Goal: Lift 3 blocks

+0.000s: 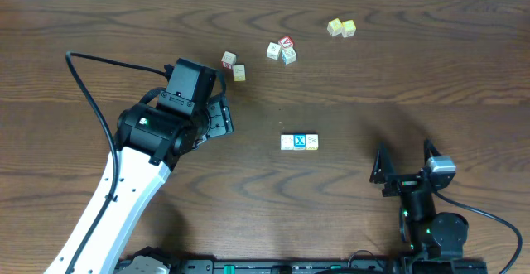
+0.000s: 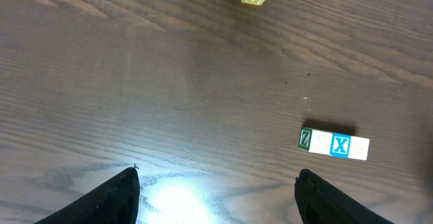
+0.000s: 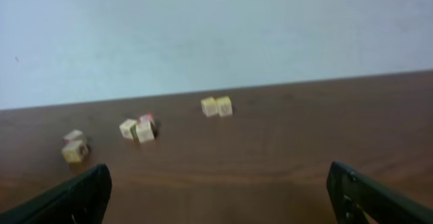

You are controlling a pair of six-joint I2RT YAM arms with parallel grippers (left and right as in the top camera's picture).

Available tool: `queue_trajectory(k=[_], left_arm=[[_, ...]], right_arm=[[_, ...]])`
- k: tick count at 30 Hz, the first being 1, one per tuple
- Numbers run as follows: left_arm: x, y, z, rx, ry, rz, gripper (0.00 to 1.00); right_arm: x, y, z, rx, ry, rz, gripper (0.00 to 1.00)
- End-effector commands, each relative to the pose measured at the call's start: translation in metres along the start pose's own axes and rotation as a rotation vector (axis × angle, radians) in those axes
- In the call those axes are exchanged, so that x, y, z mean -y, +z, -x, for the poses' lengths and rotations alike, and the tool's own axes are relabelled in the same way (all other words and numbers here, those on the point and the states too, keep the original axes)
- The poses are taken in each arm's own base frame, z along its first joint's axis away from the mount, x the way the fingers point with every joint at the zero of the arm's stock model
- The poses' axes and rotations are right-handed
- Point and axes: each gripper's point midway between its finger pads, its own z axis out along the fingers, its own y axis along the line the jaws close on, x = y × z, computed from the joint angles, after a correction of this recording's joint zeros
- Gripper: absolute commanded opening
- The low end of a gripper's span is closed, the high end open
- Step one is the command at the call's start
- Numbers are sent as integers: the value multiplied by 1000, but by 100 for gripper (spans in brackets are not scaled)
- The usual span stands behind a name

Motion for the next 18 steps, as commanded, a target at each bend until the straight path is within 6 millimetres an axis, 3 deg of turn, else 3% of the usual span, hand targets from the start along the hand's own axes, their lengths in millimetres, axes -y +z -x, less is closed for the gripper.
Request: queue_trajectory(k=[1, 18], left_arm=[[-2, -3, 5, 17, -9, 11, 74], [-2, -3, 5, 17, -10, 11, 74]], right_arm=[[11, -1, -10, -35, 11, -66, 99], [14, -1, -15, -55, -18, -79, 99]])
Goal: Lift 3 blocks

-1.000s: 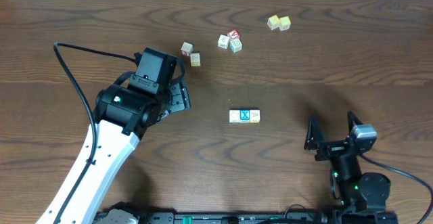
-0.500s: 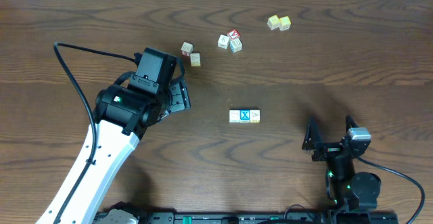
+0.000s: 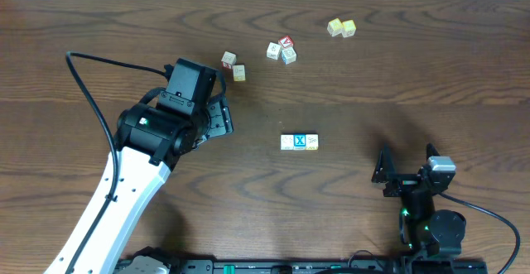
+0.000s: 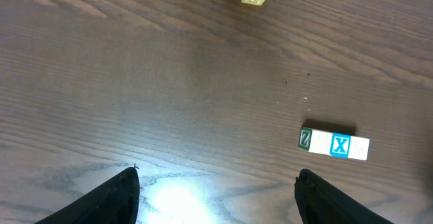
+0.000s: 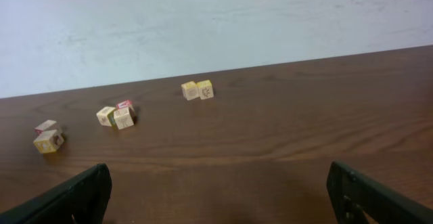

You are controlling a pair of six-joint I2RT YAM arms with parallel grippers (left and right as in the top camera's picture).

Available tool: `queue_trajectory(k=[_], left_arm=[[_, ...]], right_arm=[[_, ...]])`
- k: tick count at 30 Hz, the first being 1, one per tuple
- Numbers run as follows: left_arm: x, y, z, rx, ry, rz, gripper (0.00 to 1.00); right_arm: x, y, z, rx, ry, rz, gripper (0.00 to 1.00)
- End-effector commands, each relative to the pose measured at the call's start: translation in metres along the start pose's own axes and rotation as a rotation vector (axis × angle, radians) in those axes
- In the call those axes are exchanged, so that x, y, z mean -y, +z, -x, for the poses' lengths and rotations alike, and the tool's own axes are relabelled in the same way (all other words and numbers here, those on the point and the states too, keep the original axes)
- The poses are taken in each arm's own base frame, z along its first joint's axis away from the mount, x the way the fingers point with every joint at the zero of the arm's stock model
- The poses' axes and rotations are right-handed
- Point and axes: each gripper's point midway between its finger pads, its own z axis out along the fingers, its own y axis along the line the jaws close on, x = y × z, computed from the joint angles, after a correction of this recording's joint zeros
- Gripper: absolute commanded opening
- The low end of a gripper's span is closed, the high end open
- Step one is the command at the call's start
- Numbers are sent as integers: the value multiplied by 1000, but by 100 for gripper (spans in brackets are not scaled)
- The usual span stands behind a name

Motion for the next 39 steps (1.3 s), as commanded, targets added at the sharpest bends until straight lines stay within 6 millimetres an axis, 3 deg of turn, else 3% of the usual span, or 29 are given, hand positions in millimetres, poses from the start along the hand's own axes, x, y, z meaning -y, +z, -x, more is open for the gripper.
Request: queue_trajectory(k=[1, 22, 31, 35, 39], left_arm=[[-2, -3, 5, 16, -9, 11, 74], [-6, -3, -1, -6, 16, 26, 74], [-12, -2, -14, 75, 267, -24, 74], [3, 6, -29, 158, 489, -210, 74], [-9, 17, -43, 254, 513, -287, 74]], right_arm=[[0, 0, -1, 1, -15, -3, 99], [0, 0, -1, 1, -15, -3, 99], [0, 0, 0, 1, -16, -3, 99], [0, 0, 0, 1, -15, -3, 99], [0, 0, 0, 1, -15, -4, 99]])
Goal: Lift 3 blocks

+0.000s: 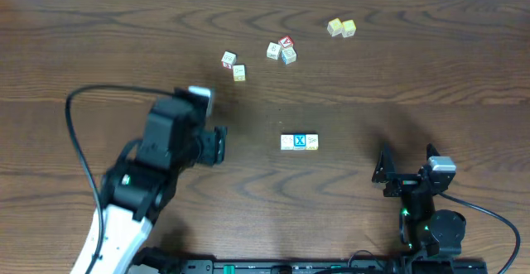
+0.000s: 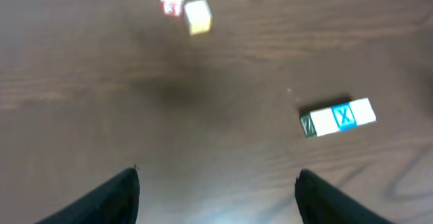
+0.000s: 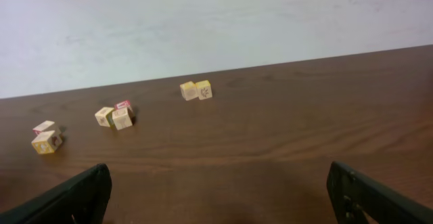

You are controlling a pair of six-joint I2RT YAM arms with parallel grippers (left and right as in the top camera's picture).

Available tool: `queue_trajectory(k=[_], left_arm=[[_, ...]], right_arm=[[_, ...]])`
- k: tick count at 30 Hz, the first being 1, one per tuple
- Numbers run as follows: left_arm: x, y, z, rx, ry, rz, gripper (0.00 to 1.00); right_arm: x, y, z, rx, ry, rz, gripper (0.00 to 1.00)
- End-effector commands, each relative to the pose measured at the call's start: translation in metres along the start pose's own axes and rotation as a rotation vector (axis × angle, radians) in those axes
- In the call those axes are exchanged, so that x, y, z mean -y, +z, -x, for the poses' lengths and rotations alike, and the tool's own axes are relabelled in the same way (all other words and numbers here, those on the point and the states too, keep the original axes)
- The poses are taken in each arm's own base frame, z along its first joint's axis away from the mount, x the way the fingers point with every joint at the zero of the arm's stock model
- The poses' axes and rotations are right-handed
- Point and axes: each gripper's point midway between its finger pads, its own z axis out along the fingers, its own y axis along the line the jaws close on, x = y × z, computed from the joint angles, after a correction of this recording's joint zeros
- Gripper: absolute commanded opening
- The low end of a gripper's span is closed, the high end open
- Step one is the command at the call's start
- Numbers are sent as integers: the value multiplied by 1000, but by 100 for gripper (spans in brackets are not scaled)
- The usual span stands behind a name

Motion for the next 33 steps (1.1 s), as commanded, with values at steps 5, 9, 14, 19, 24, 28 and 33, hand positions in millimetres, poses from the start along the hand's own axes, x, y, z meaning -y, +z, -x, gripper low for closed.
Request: queue_trajectory(k=[5, 9, 14, 19, 24, 28, 33], left_arm=[[-18, 0, -43, 139, 78, -37, 74], [-27, -10, -46, 262, 74, -2, 74], [-38, -28, -46, 405, 69, 51, 74], [-48, -33, -51, 495, 63, 95, 74], [-58, -29, -56, 559, 58, 131, 74], [-60, -28, -50, 646, 72, 135, 74], [-60, -31, -46, 716, 89, 143, 74]], right_arm=[[0, 0, -1, 0, -15, -1, 99], [0, 0, 0, 1, -15, -1, 99], [0, 0, 0, 1, -15, -1, 99], [0, 0, 0, 1, -15, -1, 99], [0, 0, 0, 1, -15, -1, 99], [0, 0, -1, 0, -15, -1, 99], [0, 0, -1, 0, -15, -1, 99]])
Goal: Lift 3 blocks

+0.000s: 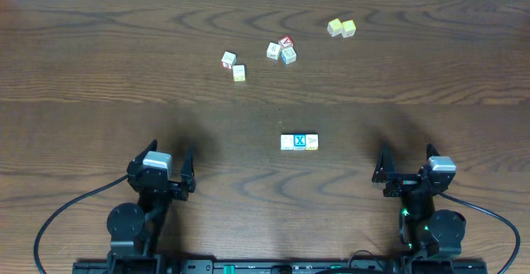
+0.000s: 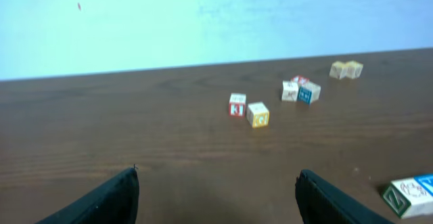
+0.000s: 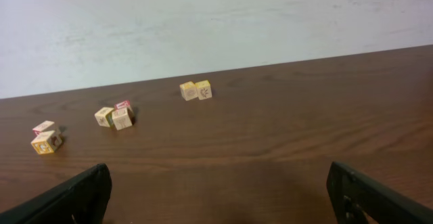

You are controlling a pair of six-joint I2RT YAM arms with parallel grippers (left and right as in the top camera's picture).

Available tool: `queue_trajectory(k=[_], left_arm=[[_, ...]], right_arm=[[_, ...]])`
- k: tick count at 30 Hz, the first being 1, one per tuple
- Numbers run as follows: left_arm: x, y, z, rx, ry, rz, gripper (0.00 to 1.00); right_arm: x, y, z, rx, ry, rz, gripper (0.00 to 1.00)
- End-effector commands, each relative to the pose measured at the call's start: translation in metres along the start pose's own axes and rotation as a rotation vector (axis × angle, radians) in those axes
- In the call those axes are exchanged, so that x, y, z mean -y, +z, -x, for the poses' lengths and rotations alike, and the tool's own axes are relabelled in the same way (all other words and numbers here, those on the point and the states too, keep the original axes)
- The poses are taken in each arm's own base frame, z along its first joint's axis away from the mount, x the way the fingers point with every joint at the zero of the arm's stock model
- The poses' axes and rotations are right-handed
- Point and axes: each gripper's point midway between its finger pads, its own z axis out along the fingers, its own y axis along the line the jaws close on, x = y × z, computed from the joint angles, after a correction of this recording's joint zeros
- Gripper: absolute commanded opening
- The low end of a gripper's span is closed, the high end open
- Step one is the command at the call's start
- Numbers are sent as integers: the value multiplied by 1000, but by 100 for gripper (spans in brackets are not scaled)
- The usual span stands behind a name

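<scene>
A row of three joined blocks (image 1: 299,142), the middle one with a blue X, lies on the table's middle; its end shows at the left wrist view's lower right (image 2: 410,192). Loose blocks lie farther back: a pair (image 1: 233,66), a cluster of three (image 1: 281,50), and a yellow pair (image 1: 340,28). My left gripper (image 1: 161,160) sits folded at the front left, open and empty. At the front right my right gripper (image 1: 407,160) is also open and empty. Both stand far from every block.
The dark wooden table (image 1: 99,50) ends at a pale wall (image 3: 216,21) at the back. Black cables (image 1: 58,224) run from both arm bases along the front edge.
My left arm has folded back from mid-table to its base at the front left; its camera now looks level across the table toward the wall. The blocks and right arm are unchanged.
My left arm was stretched over the table left of the three-block row, gripper open, and stayed there while the right gripper settled at the front right. Then the left arm was drawn nearer the front, and now it rests folded. The blocks lie in the same places throughout.
</scene>
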Motion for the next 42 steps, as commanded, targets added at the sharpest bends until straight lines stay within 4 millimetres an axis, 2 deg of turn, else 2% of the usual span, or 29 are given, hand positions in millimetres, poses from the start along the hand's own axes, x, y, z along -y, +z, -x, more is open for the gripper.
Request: queue_trajectory(k=[1, 12, 15, 27, 42], left_arm=[[-2, -1, 1, 37, 13, 5, 74], [-11, 0, -17, 13, 1, 48, 74], [-20, 0, -23, -9, -59, 98, 74], [-33, -2, -27, -21, -89, 177, 74], [-35, -3, -27, -21, -88, 190, 74]], right_arm=[[0, 0, 0, 1, -15, 0, 99], [-1, 0, 0, 1, -15, 0, 99], [0, 0, 0, 1, -15, 0, 99], [-1, 0, 0, 1, -15, 0, 99], [0, 0, 0, 1, -15, 0, 99]])
